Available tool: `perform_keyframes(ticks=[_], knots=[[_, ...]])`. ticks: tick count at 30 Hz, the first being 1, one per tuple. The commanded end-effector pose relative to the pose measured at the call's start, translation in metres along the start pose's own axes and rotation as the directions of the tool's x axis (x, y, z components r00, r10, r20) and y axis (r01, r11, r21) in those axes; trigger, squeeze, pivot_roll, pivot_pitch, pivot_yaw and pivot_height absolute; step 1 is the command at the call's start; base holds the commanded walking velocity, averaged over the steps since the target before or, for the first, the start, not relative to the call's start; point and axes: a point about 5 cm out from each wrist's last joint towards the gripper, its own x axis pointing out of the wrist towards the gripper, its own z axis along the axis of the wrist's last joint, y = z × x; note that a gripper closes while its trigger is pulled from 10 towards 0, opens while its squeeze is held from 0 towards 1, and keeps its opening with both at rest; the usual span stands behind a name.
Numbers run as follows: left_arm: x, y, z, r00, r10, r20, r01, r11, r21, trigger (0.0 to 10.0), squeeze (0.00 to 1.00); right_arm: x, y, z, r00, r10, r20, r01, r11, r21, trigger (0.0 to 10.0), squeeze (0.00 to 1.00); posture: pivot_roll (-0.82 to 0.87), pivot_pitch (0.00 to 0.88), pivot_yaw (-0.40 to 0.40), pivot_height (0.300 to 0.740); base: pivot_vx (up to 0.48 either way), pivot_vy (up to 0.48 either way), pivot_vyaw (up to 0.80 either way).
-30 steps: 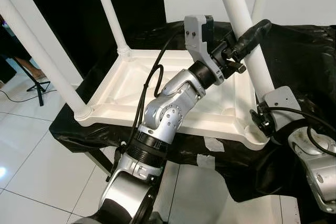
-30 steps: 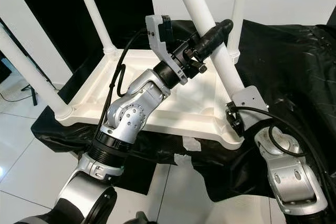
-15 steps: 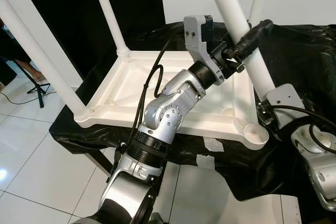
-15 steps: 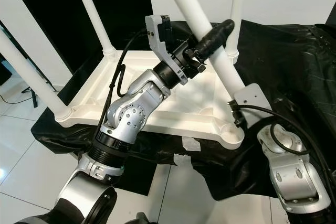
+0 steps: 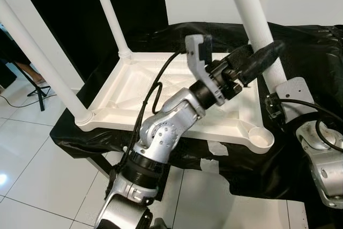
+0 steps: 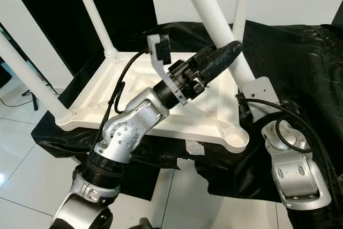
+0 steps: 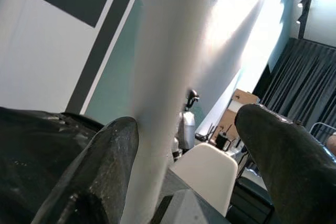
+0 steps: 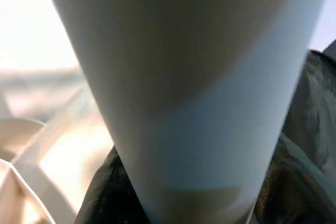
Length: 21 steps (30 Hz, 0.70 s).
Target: Building children table
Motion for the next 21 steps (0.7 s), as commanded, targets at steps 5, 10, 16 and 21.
perform_keyframes(ticks=[5, 10, 16, 21], knots=[[-0.024, -0.018, -0.011, 0.885, -0.446, -0.137, 0.449, 0.893, -0.008, 10.0, 0.00, 0.004, -0.009, -0.004, 0.996, -0.082, -0.023, 0.083, 0.996, 0.025, 2.7, 0.00, 0.01, 0.000, 0.108, 0.740, 0.000, 0.000, 0.00], [-0.055, 0.000, -0.038, 0.814, -0.432, -0.387, 0.447, 0.893, -0.057, 10.0, 0.00, 0.004, -0.011, 0.012, 0.993, -0.101, 0.061, 0.099, 0.994, 0.046, 10.0, 0.00, 0.01, 0.000, 0.106, 0.740, 0.000, 0.000, 0.00], [-0.070, 0.008, -0.054, 0.759, -0.417, -0.499, 0.429, 0.898, -0.098, 10.0, 0.00, 0.002, -0.012, 0.025, 0.985, -0.107, 0.132, 0.098, 0.992, 0.074, 10.0, 0.00, 0.00, 0.000, 0.108, 0.740, 0.000, 0.000, 0.00], [-0.081, 0.012, -0.067, 0.713, -0.413, -0.566, 0.415, 0.900, -0.134, 10.0, 0.00, 0.001, -0.008, 0.031, 0.981, -0.092, 0.169, 0.079, 0.994, 0.081, 10.0, 0.00, 0.00, 0.000, 0.106, 0.740, 0.000, 0.000, 0.00]])
